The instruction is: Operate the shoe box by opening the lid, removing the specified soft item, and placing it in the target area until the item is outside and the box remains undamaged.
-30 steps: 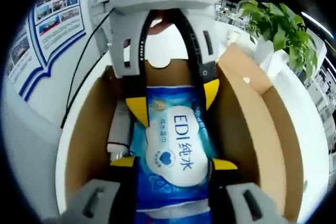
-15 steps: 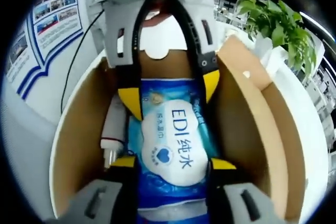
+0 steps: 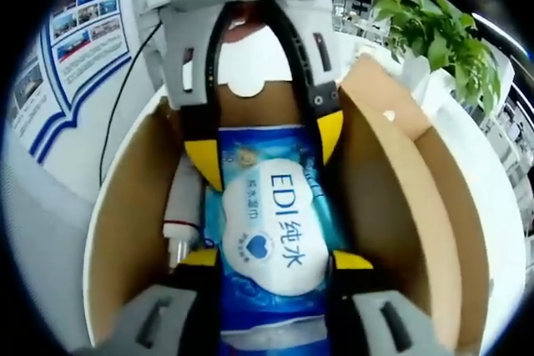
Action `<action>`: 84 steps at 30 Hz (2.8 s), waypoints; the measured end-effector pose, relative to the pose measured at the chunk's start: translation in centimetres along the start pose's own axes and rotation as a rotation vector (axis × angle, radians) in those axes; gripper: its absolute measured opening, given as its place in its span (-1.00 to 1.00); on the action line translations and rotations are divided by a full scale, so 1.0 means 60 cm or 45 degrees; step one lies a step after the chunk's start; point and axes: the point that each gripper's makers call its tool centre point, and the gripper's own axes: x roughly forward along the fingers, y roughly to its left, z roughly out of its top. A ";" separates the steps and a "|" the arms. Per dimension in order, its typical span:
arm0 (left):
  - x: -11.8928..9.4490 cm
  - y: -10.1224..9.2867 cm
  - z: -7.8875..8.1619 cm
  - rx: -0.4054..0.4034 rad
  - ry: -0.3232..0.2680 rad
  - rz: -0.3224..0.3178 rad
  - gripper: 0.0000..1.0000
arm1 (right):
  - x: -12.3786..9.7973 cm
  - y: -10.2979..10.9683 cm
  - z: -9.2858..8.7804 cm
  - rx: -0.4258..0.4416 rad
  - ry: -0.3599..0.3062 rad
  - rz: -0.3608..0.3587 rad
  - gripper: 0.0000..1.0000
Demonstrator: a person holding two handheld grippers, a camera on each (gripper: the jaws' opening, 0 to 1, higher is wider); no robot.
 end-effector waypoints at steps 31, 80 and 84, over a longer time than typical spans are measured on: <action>0.036 -0.019 0.006 0.102 0.117 -0.041 0.09 | -0.004 0.003 -0.002 -0.002 -0.007 0.008 -0.04; 0.036 -0.025 0.016 0.111 0.115 -0.125 0.01 | -0.016 0.007 0.006 0.014 -0.054 0.009 -0.17; 0.033 -0.026 0.017 0.125 0.119 -0.122 0.00 | -0.020 0.009 0.009 0.006 -0.059 0.003 -0.16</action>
